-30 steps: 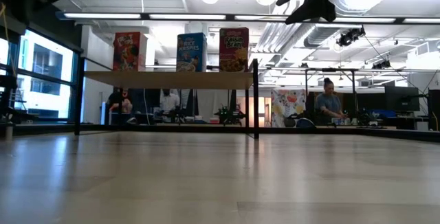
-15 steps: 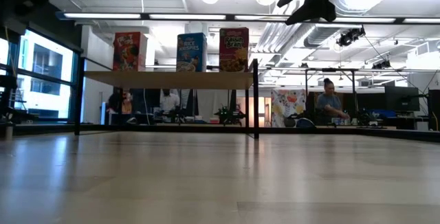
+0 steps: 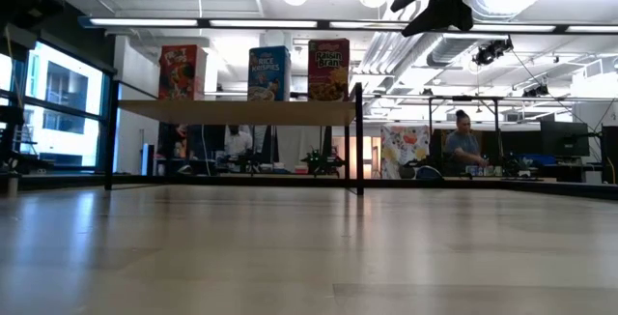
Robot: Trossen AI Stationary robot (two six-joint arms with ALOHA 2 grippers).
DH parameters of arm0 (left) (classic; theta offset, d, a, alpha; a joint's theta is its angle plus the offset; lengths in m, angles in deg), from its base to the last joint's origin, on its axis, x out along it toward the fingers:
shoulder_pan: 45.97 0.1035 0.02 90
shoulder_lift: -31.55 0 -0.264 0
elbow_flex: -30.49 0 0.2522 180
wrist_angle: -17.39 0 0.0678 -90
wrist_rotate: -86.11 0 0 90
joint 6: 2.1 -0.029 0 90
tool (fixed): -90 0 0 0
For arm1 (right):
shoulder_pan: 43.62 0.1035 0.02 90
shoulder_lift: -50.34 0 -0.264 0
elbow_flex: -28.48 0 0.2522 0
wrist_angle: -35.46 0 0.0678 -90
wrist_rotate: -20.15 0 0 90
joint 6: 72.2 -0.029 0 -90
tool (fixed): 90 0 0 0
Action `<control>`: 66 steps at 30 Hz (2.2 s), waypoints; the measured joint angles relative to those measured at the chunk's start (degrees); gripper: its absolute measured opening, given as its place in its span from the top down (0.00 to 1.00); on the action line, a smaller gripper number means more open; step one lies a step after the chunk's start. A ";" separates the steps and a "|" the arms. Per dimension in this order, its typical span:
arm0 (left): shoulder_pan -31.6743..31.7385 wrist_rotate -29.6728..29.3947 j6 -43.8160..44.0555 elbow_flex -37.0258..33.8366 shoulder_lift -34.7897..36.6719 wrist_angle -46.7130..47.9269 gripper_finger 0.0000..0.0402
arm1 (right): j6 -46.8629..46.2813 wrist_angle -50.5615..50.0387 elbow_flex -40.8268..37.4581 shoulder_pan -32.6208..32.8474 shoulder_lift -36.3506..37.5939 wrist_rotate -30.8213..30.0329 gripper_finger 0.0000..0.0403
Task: Stack cereal on shelf
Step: Put the red cereal box on the shelf
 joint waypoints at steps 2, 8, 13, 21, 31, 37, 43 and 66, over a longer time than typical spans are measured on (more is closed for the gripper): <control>0.00 -0.05 0.07 0.00 -0.62 -0.08 0.28 | 0.02 0.00 0.00 0.00 0.00 0.02 0.35; 0.02 -0.16 0.26 0.09 -1.62 -0.11 0.28 | 0.02 0.00 0.00 0.00 0.00 0.02 0.35; 0.04 0.78 2.21 0.09 -1.31 -0.07 0.28 | 0.26 -0.02 0.00 0.00 0.00 0.04 0.35; -0.52 7.44 -0.33 0.07 -1.23 0.00 0.28 | 1.48 -0.02 0.00 0.00 0.00 0.04 0.35; -0.47 4.70 0.19 0.04 -1.23 0.02 0.28 | 1.49 -0.02 0.00 0.00 0.00 0.04 0.35; -0.46 4.32 1.10 0.22 0.57 0.02 0.28 | 1.51 -0.04 0.00 0.00 0.00 0.04 0.35; -0.46 2.03 2.56 0.28 3.50 0.09 0.28 | 1.51 -0.02 0.00 0.00 0.00 0.02 0.35; -0.22 2.69 2.69 -4.98 2.57 -0.49 0.28 | 1.49 0.00 -0.01 0.00 0.00 -0.17 0.35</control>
